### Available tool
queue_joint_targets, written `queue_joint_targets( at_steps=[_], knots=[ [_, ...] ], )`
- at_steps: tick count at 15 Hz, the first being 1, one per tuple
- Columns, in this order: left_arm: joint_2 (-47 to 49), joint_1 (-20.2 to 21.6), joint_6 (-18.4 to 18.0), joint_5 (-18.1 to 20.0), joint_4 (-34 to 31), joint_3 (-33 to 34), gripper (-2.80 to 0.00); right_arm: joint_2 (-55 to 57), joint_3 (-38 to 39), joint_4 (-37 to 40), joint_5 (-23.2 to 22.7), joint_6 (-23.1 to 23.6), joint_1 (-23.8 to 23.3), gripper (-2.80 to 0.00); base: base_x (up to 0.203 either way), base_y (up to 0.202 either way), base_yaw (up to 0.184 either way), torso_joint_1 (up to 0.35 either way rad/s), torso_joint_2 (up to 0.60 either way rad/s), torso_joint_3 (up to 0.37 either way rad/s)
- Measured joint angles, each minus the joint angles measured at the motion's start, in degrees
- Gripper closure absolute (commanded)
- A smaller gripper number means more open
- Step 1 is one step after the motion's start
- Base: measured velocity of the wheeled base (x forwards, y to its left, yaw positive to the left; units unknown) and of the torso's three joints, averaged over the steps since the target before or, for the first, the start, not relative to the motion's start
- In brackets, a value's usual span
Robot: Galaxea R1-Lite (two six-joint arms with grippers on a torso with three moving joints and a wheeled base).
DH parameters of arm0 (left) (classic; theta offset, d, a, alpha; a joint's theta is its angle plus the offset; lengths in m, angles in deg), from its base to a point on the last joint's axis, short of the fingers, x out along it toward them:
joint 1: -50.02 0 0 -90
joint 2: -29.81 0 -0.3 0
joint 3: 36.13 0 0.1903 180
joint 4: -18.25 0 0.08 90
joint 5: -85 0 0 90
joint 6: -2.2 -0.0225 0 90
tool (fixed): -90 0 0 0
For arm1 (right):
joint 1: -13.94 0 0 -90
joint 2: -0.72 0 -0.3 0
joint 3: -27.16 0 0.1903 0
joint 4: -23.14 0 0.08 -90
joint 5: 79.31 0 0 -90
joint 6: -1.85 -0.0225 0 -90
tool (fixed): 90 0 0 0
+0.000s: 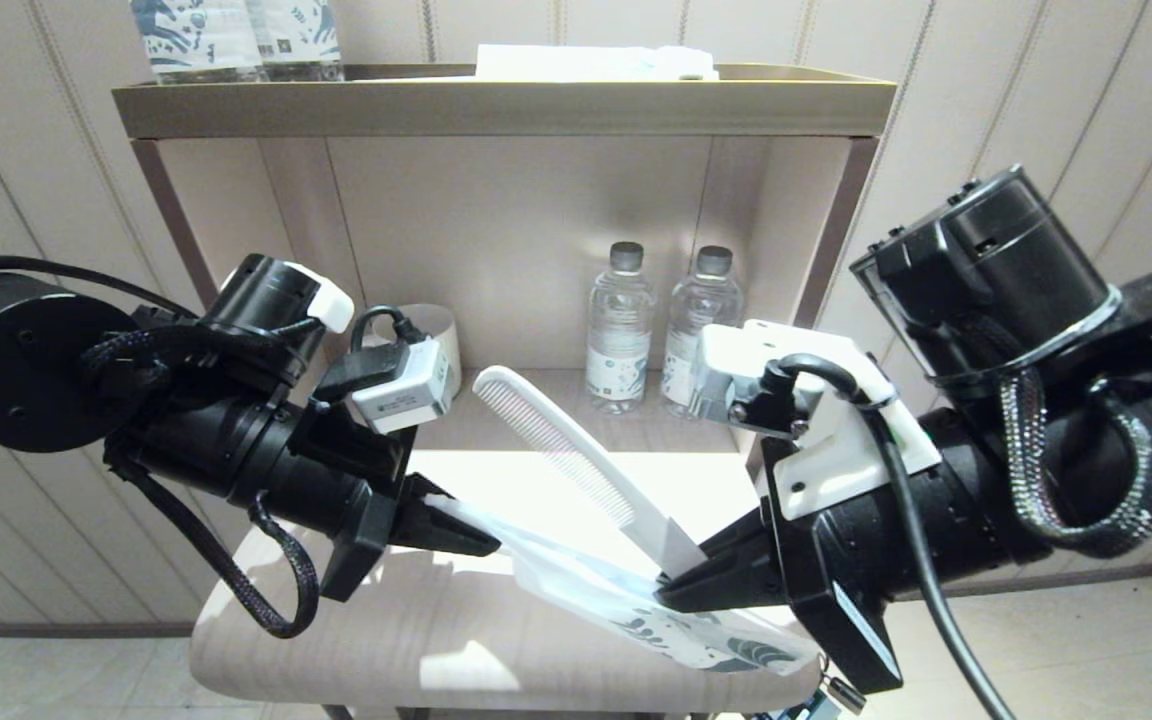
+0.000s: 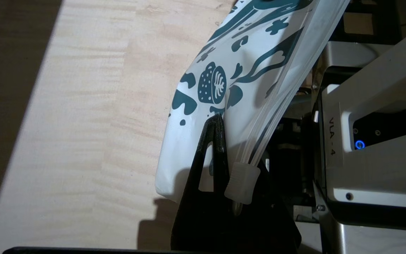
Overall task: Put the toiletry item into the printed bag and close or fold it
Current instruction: Place the comb into the storage bag
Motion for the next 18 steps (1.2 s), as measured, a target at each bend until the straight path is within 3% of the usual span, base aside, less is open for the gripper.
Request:
queue_joint_targets(
  at_steps=[11, 18],
  knots=[
    [1.3, 0.8, 1.6, -0.2, 0.0, -3.6, 0.0, -1.0, 2.1, 0.0, 0.8, 1.4, -0.6, 0.0, 0.0, 0.0, 0.0, 0.0, 0.0, 0.0],
    [4.3, 1.1, 8.4, -0.7, 0.0, -10.4, 0.0, -0.4, -0.1, -0.1, 3.2, 3.7, -2.5, 0.0, 0.0, 0.0, 0.0, 0.0, 0.0, 0.0]
  ],
)
